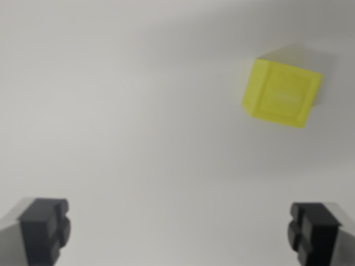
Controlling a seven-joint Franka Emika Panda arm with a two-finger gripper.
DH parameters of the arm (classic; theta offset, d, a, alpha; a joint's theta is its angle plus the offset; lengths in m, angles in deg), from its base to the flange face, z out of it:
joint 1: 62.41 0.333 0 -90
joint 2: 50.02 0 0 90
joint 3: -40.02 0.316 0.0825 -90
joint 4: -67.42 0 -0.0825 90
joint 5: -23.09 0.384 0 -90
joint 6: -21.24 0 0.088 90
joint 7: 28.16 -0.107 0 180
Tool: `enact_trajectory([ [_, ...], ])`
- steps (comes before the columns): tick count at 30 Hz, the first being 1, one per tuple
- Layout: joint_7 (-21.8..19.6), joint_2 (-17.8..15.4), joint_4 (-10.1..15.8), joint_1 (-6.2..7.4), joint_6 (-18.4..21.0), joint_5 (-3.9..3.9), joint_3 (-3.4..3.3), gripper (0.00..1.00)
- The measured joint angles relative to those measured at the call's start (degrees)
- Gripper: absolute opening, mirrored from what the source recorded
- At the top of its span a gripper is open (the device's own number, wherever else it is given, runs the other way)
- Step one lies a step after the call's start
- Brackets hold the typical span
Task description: Pick yellow cube
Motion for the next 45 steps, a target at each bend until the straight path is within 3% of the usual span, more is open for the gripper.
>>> enact_trajectory([
  [45,-1.7,8.4,0.5,-4.06,-8.8,0.18,0.00,1.00],
])
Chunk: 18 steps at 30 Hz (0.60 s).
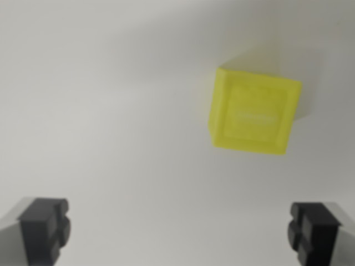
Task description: Pick yellow cube
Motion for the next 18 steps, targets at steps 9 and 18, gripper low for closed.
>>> enact_trajectory([
  [9,-0.4,1.9,-0.3,-0.80,-1.6,0.05,0.00,1.00],
  [18,-0.7,3.9,-0.7,-1.59,-3.1,0.11,0.00,1.00],
])
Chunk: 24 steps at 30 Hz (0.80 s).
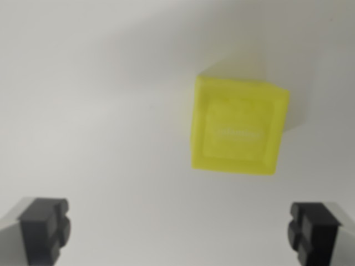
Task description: Pick yellow cube
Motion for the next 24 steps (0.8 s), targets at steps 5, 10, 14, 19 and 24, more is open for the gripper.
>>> enact_trajectory([
  [5,-0.2,1.1,-0.3,-0.43,-0.8,0.04,0.00,1.00],
  [10,-0.4,2.3,-0.6,-0.87,-1.6,0.07,0.00,1.00],
  [14,-0.6,3.2,-0.9,-1.21,-2.3,0.10,0.00,1.00],
  [19,-0.8,4.4,-1.3,-1.65,-3.0,0.14,0.00,1.00],
  [24,-1.0,5.5,-1.8,-2.08,-3.7,0.18,0.00,1.00],
])
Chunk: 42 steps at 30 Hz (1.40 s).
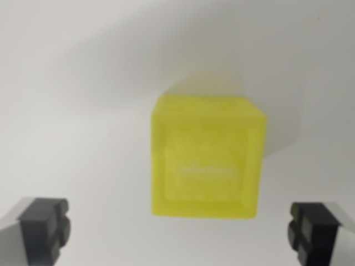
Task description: Pick yellow cube
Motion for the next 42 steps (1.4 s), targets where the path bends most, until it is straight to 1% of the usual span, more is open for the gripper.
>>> enact_trajectory([
  [13,-0.4,3.0,-1.3,-1.04,-1.7,0.10,0.01,1.00],
  [42,-0.3,9.2,-3.1,-1.04,-6.1,0.69,0.02,1.00],
])
